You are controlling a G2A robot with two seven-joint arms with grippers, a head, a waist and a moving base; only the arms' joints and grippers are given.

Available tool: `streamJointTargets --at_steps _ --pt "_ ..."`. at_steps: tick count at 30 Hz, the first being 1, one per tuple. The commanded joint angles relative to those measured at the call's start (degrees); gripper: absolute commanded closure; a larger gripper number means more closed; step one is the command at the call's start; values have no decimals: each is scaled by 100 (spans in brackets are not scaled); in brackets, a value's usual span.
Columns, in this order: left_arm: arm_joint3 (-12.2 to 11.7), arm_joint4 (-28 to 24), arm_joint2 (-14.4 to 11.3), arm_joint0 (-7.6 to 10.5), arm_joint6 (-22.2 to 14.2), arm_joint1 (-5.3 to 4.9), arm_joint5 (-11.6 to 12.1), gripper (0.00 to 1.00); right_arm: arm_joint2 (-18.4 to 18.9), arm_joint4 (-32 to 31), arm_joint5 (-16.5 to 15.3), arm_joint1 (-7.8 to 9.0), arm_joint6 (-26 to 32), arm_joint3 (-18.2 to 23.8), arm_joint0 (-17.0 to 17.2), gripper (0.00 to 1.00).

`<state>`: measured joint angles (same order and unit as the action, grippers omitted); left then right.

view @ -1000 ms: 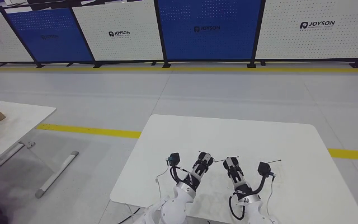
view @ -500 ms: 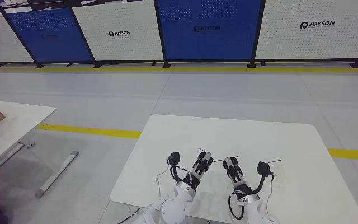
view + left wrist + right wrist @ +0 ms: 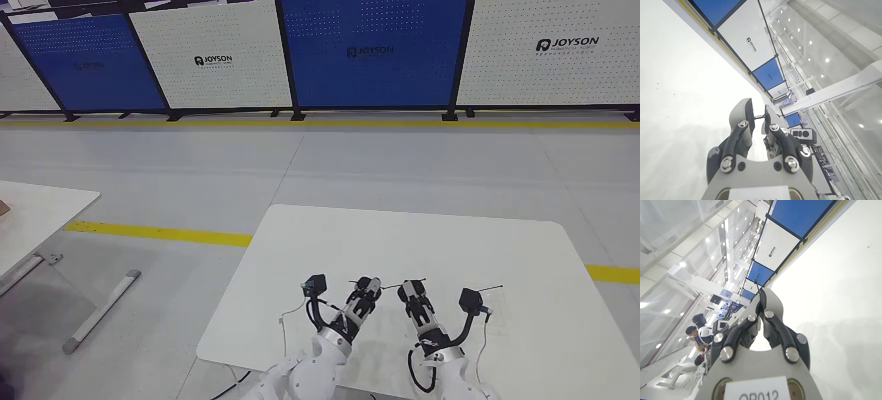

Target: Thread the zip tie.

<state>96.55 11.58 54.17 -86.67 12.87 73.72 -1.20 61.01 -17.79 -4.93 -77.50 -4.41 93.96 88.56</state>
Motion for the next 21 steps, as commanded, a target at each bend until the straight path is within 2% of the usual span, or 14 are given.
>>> streamJointTargets --at_steps 1,10,13,14,21 --pt "-8 9 -3 6 9 9 -15 87 5 -7 -11 -3 3 5 9 100" --pt "-20 59 -6 1 8 35 -36 89 48 -5 -44 -13 22 14 43 100" --pt "-21 61 -2 -3 19 44 -31 95 56 -4 -48 -18 30 8 45 100" --pt "-22 60 1 -4 23 46 -29 100 57 -4 -49 -20 33 6 45 100" --pt "-30 65 17 -10 20 64 -8 100 51 -28 -33 -34 66 4 31 100"
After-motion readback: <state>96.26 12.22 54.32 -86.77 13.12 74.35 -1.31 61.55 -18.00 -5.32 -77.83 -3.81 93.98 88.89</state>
